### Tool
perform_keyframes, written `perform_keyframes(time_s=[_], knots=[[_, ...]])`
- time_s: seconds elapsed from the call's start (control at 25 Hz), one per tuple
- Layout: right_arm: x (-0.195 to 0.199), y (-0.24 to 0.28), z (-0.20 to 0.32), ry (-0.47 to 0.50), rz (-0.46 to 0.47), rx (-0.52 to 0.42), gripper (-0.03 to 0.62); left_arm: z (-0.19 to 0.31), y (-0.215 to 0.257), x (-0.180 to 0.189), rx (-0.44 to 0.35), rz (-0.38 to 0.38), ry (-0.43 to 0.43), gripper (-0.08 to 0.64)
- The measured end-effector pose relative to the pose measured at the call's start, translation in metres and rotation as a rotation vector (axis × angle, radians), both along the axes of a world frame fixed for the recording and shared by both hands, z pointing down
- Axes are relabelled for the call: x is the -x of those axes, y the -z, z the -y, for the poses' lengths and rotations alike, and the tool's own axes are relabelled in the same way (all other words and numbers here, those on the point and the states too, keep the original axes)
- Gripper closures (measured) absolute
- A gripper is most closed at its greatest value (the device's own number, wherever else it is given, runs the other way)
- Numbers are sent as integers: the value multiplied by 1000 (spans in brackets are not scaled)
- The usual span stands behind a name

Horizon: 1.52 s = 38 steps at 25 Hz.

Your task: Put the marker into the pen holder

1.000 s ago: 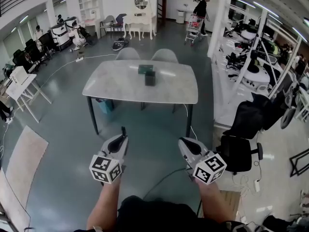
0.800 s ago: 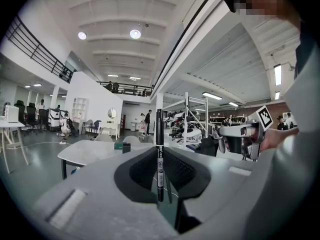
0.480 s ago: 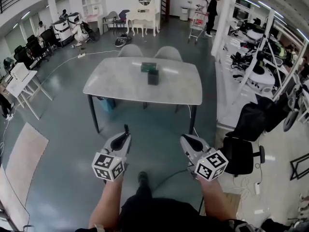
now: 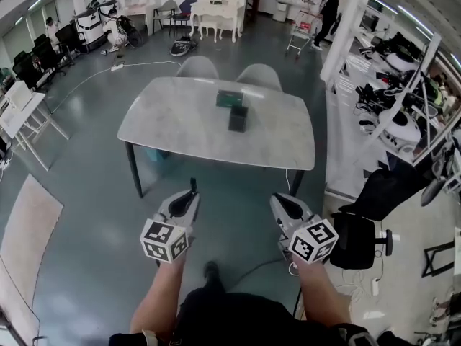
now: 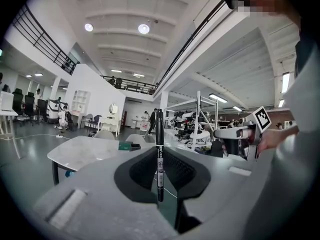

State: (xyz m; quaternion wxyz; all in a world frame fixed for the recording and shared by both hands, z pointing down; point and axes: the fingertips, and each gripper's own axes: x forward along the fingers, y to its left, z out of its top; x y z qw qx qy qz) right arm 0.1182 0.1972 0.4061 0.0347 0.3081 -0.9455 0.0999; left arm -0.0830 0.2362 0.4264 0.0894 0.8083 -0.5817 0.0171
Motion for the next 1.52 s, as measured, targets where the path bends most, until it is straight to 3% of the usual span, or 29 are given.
perform_keyframes(time_s=[0.28,0.56,1.12,1.52], knots=[[56,-6,64,-17,-24,28,591,68,-7,40,12,2,-36,517],[91,-7,89,-34,-15,45,591,95,-5,67,15,19,-73,517],[104,-32,173,-33,28,107,591,168,-16,88,49,32,-66,517],[122,-56,305,37,56,161,591,293,-36,86,109,25,-32,517]])
